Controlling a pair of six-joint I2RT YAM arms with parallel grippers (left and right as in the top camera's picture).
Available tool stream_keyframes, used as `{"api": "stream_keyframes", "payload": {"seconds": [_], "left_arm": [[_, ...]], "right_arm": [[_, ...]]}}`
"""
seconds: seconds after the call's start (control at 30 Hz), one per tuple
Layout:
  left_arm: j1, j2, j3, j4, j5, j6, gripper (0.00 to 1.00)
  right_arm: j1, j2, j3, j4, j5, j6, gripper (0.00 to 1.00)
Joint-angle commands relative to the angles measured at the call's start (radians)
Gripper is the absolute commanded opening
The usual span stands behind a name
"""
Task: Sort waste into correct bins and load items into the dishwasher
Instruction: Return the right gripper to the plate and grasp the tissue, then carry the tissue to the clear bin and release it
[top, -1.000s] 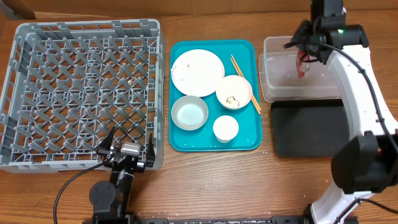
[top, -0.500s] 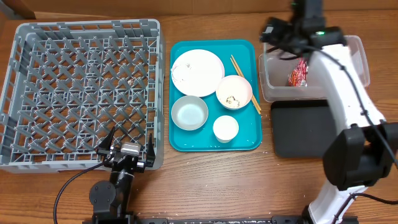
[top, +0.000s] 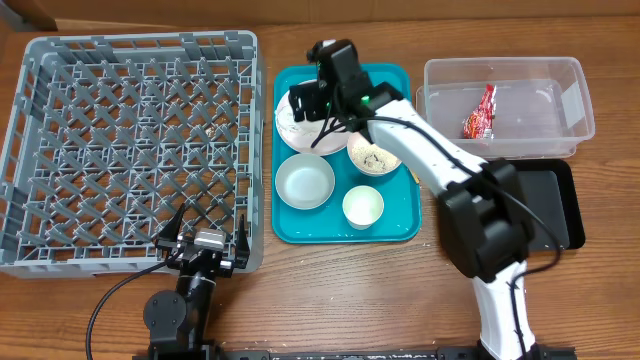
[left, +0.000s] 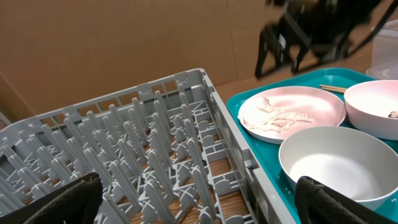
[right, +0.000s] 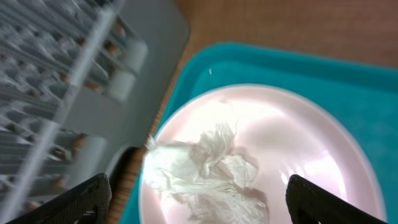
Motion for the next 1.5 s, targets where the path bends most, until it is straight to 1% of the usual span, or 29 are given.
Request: {"api": "stream_keyframes", "payload": {"seconds": [0.0, 0.1, 0.27, 0.4, 0.53, 0.63, 0.67, 0.7, 0.73, 0.77, 0.8, 0.93, 1.07, 1.23, 1.37, 1.47], "left_arm": [[0.010, -0.010, -0.005, 0.001, 0.008, 0.019, 1.00], [0.010, -0.010, -0.005, 0.001, 0.008, 0.019, 1.00], [0.010, -0.010, -0.005, 0.001, 0.008, 0.019, 1.00], [0.010, -0.010, -0.005, 0.001, 0.008, 0.019, 1.00], [0.010, -0.010, -0.005, 0.001, 0.008, 0.019, 1.00], [0.010, -0.010, -0.005, 0.001, 0.008, 0.019, 1.00], [0.010, -0.010, -0.005, 0.001, 0.008, 0.019, 1.00], [0.010, -0.010, -0.005, 0.001, 0.008, 0.019, 1.00], [0.010, -0.010, -0.005, 0.001, 0.008, 0.019, 1.00], [0.010, -0.010, -0.005, 0.001, 0.008, 0.019, 1.00], [0.010, -0.010, -0.005, 0.001, 0.008, 0.019, 1.00], [0.010, -0.010, -0.005, 0.001, 0.008, 0.019, 1.00], [0.010, -0.010, -0.005, 0.001, 0.008, 0.019, 1.00], [0.010, -0.010, -0.005, 0.001, 0.008, 0.019, 1.00], [0.010, -0.010, -0.005, 0.001, 0.008, 0.019, 1.00], [0.010, -0.010, -0.005, 0.001, 0.008, 0.019, 1.00]], "right_arm": [[0.018, 0.043, 0.013, 0.028, -0.008, -0.027, 0.90], [0.018, 0.081, 0.013, 0.048, -0.051, -0.027, 0.87], [0.018, 0.128, 0.013, 0.069, -0.056, -0.027, 0.79], [0.018, 0.151, 0.012, 0.073, -0.055, -0.027, 0.70], [0.018, 0.174, 0.011, 0.076, -0.027, -0.026, 0.57], [0.018, 0.181, 0.006, 0.072, 0.000, -0.026, 0.45], [0.018, 0.181, 0.005, 0.071, 0.002, -0.026, 0.40], [0.018, 0.181, 0.005, 0.071, 0.002, -0.026, 0.29], [0.018, 0.181, 0.005, 0.069, 0.003, -0.026, 0.15], [0.018, 0.181, 0.005, 0.069, 0.008, -0.022, 0.08], [0.018, 0.181, 0.005, 0.069, 0.009, -0.022, 0.04], [0.010, 0.170, 0.027, 0.038, 0.008, -0.018, 0.04], [-0.011, 0.114, 0.092, -0.061, 0.008, 0.008, 0.04], [-0.048, -0.011, 0.213, -0.240, 0.008, 0.009, 0.04], [-0.104, -0.111, 0.282, -0.382, 0.024, 0.035, 0.04], [-0.176, -0.183, 0.292, -0.475, 0.035, 0.093, 0.04]]}}
